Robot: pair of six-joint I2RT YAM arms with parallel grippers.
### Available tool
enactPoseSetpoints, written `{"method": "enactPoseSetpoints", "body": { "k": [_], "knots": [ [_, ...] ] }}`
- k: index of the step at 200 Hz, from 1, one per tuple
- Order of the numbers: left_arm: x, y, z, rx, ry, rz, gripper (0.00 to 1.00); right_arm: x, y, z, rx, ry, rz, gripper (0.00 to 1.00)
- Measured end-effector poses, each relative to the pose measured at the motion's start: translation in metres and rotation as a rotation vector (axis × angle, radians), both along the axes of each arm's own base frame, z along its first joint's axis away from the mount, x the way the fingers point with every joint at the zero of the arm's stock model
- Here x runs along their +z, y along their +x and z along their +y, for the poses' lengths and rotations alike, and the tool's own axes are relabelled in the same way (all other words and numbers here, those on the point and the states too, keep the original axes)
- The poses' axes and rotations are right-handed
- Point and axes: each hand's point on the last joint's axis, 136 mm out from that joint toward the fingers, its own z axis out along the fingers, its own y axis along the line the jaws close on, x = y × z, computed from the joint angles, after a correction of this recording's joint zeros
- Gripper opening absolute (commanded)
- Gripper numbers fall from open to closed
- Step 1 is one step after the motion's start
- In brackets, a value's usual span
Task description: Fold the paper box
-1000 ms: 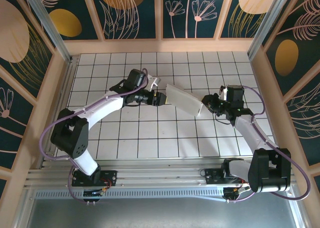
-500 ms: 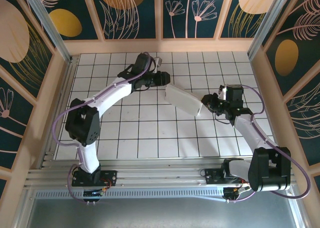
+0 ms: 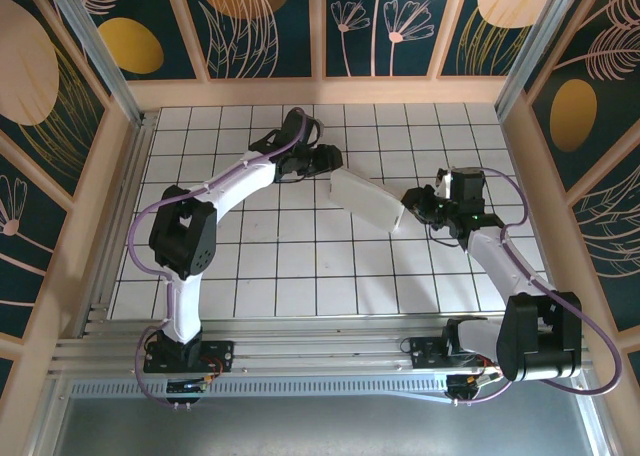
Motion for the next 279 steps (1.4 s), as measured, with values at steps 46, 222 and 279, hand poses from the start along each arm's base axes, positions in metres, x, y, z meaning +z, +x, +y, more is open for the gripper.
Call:
{"method": "enactPoseSetpoints", "body": {
  "k": [46, 222, 279],
  "knots": [
    [-0.007, -0.004, -0.003, -0.002, -0.058, 0.014, 0.31, 0.000, 0.001, -0.001, -0.005, -0.006, 0.001, 0.17],
    [-0.016, -0.021, 0.007, -0.055, -0.153, -0.004, 0.23, -0.002, 0.000, 0.002, 0.001, -0.021, 0.020, 0.27],
    [-0.016, -0.022, 0.007, -0.071, -0.161, -0.003, 0.23, -0.007, -0.001, -0.004, -0.026, -0.036, 0.073, 0.54]
  ]
}}
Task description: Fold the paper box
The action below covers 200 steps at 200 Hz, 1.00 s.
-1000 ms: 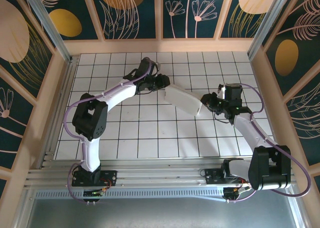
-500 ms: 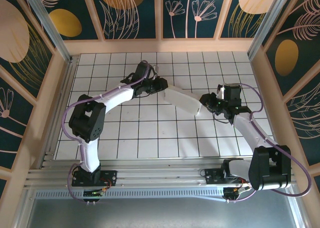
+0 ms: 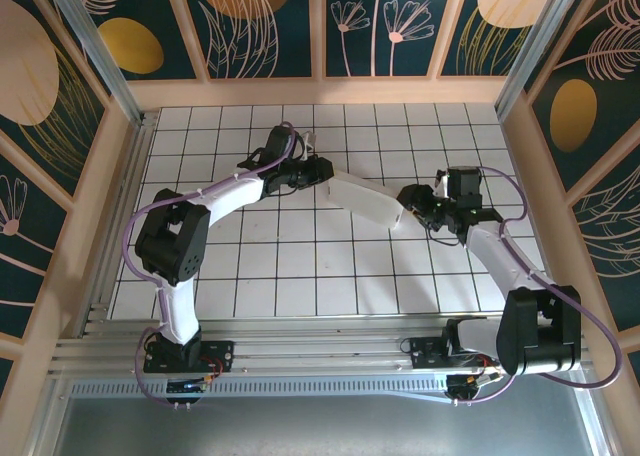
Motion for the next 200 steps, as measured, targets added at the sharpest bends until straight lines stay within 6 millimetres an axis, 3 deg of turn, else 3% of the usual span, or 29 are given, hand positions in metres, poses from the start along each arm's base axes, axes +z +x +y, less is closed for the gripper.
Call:
{"method": "enactPoseSetpoints", "body": {
  "k": [25, 80, 148, 200],
  "knots": [
    [0.001, 0.000, 0.000, -0.002, 0.004, 0.003, 0.23, 0.001, 0.001, -0.003, -0.011, 0.006, 0.001, 0.52],
    [0.001, 0.003, -0.002, -0.004, 0.009, 0.008, 0.23, 0.008, 0.009, -0.003, -0.018, 0.041, -0.029, 0.15],
    [-0.001, 0.003, -0.001, -0.021, 0.030, -0.013, 0.23, 0.004, 0.016, -0.007, -0.018, 0.027, -0.102, 0.04],
    [-0.002, 0.007, 0.001, -0.042, 0.099, -0.122, 0.25, 0.002, 0.018, -0.010, 0.008, -0.042, -0.146, 0.09]
  ]
}}
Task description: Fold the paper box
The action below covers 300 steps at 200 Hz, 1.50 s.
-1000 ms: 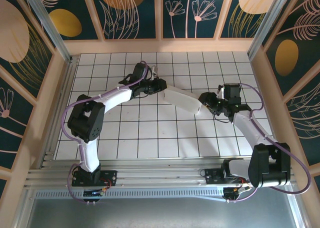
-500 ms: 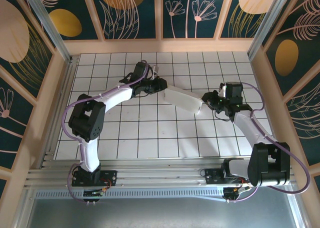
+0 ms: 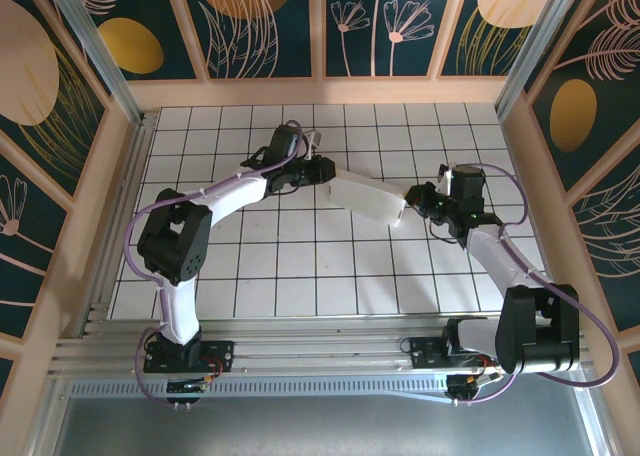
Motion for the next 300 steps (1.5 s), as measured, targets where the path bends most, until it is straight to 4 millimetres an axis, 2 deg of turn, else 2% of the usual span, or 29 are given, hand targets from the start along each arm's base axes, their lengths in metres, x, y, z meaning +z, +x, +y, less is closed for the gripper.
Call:
{"method": "enactPoseSetpoints", "body": {
  "k": [50, 77, 132, 156, 172, 205, 214, 228, 240, 254, 269, 282, 288, 300],
  "knots": [
    [0.003, -0.010, 0.001, -0.034, -0.025, -0.001, 0.27, 0.005, -0.002, 0.002, 0.009, 0.007, 0.014, 0.20],
    [0.004, -0.012, 0.001, -0.040, -0.027, 0.003, 0.27, 0.004, -0.005, 0.000, -0.001, -0.001, 0.043, 0.21],
    [0.001, -0.038, 0.007, -0.071, -0.046, 0.049, 0.27, 0.005, -0.014, -0.001, -0.003, -0.004, 0.054, 0.16],
    [-0.003, -0.060, 0.014, -0.089, -0.052, 0.085, 0.27, 0.002, -0.030, 0.001, 0.005, -0.010, 0.064, 0.14],
    [-0.018, -0.075, 0.023, -0.080, -0.016, 0.130, 0.27, -0.006, -0.046, -0.002, -0.002, -0.022, 0.090, 0.14],
    [-0.081, -0.123, 0.050, -0.057, 0.100, 0.311, 0.30, -0.033, -0.084, -0.008, -0.018, -0.052, 0.186, 0.20],
    [-0.091, -0.137, 0.056, -0.055, 0.119, 0.346, 0.32, -0.036, -0.091, -0.011, -0.026, -0.060, 0.199, 0.22],
    [-0.095, -0.153, 0.062, -0.054, 0.131, 0.368, 0.32, -0.032, -0.095, -0.013, -0.039, -0.061, 0.184, 0.27],
    [-0.089, -0.156, 0.063, -0.050, 0.124, 0.355, 0.32, -0.028, -0.093, -0.015, -0.053, -0.063, 0.162, 0.29],
    [-0.075, -0.150, 0.061, -0.040, 0.099, 0.302, 0.32, -0.027, -0.087, -0.017, -0.072, -0.067, 0.149, 0.34],
    [-0.051, -0.138, 0.062, -0.011, 0.075, 0.194, 0.42, -0.031, -0.076, -0.024, -0.109, -0.089, 0.142, 0.41],
    [-0.022, -0.126, 0.069, 0.026, 0.068, 0.052, 0.49, -0.034, -0.063, -0.036, -0.161, -0.122, 0.121, 0.50],
    [-0.009, -0.121, 0.074, 0.049, 0.068, -0.010, 0.57, -0.035, -0.056, -0.045, -0.191, -0.145, 0.106, 0.53],
    [0.024, -0.111, 0.085, 0.101, 0.075, -0.162, 0.82, -0.038, -0.042, -0.064, -0.256, -0.193, 0.079, 0.57]
  ]
}}
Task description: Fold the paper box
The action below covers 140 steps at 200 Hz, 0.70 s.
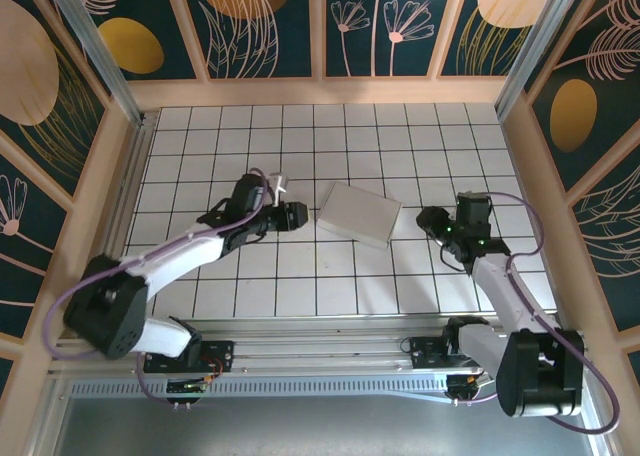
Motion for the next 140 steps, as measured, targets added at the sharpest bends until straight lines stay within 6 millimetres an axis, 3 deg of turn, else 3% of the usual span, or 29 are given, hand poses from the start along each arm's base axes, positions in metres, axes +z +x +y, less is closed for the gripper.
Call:
{"method": "enactPoseSetpoints", "body": {
  "k": [13, 25, 39, 52, 66, 79, 95, 109, 140],
  "knots": [
    [0.035, 0.010, 0.018, 0.078, 0.018, -0.168, 0.98, -0.002, 0.014, -0.022, -0.058, -0.068, -0.030, 0.59],
    [0.058, 0.017, 0.040, 0.174, 0.045, -0.297, 0.99, -0.002, 0.026, -0.042, -0.109, -0.134, -0.064, 0.61],
    [0.068, 0.022, 0.071, 0.297, 0.098, -0.411, 0.99, -0.001, 0.038, -0.063, -0.154, -0.210, -0.113, 0.64],
    [0.064, 0.021, 0.102, 0.397, 0.169, -0.495, 0.99, -0.004, 0.046, -0.077, -0.173, -0.280, -0.154, 0.67],
    [0.042, 0.018, 0.138, 0.494, 0.269, -0.543, 0.99, -0.013, 0.051, -0.085, -0.165, -0.352, -0.167, 0.70],
    [0.016, 0.015, 0.172, 0.572, 0.368, -0.534, 0.99, -0.020, 0.059, -0.086, -0.132, -0.409, -0.197, 0.74],
    [-0.004, 0.012, 0.208, 0.661, 0.463, -0.514, 0.99, -0.023, 0.068, -0.082, -0.078, -0.485, -0.269, 0.87],
    [-0.003, 0.014, 0.226, 0.710, 0.509, -0.536, 0.99, -0.028, 0.072, -0.074, -0.033, -0.520, -0.314, 0.99],
    [0.007, 0.027, 0.258, 0.800, 0.515, -0.600, 0.99, -0.020, 0.067, -0.047, 0.060, -0.560, -0.493, 0.99]
  ]
}}
